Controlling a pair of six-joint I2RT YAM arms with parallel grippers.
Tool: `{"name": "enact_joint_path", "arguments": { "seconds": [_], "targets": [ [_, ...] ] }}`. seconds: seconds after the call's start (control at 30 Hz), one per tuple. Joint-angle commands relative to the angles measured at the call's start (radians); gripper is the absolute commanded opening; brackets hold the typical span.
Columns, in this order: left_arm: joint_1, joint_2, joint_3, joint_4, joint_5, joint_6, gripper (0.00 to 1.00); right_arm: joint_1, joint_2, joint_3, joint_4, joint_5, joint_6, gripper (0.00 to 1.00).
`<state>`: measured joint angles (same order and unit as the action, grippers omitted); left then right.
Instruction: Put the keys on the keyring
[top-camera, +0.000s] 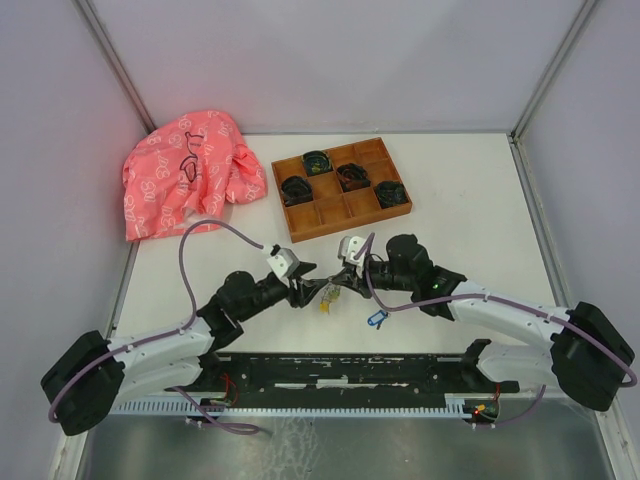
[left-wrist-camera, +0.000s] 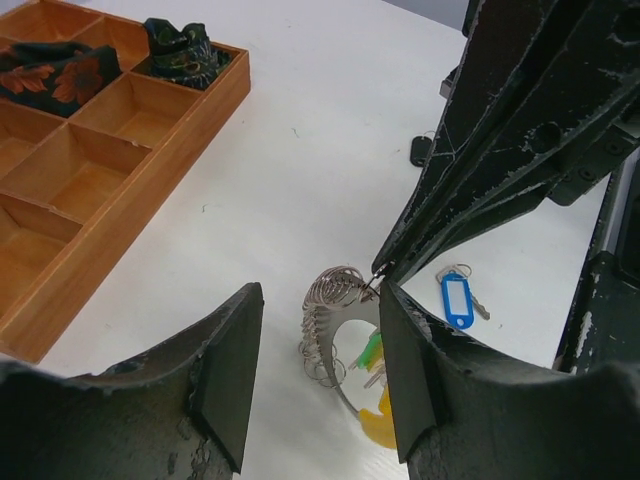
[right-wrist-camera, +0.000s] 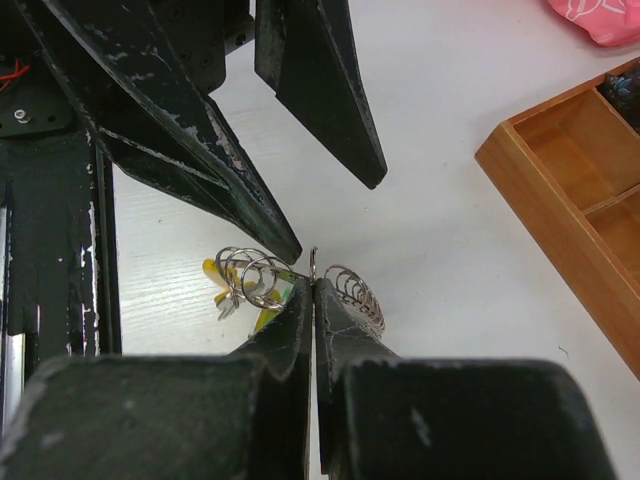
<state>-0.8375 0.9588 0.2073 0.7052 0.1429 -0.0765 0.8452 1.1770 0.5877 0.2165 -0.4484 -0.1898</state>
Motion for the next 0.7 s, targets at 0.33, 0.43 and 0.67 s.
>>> {"name": "enact_joint_path", "arguments": {
  "seconds": [0.33,0.43,0.67],
  "targets": [
    [0.013,-0.042,0.03,-0.065,0.221,0.374,0.58,-0.014,-0.038,0.046,0.005,-0.091,-0.054,0.01],
    [0.014,-0.028,0.062,-0.104,0.239,0.425,0.57,-0.014,-0.043,0.049,-0.006,-0.105,-0.068,0.01],
    [0.018,-0.011,0.089,-0.143,0.291,0.464,0.44,-0.015,-0.043,0.059,-0.033,-0.125,-0.09,0.01]
  ]
}}
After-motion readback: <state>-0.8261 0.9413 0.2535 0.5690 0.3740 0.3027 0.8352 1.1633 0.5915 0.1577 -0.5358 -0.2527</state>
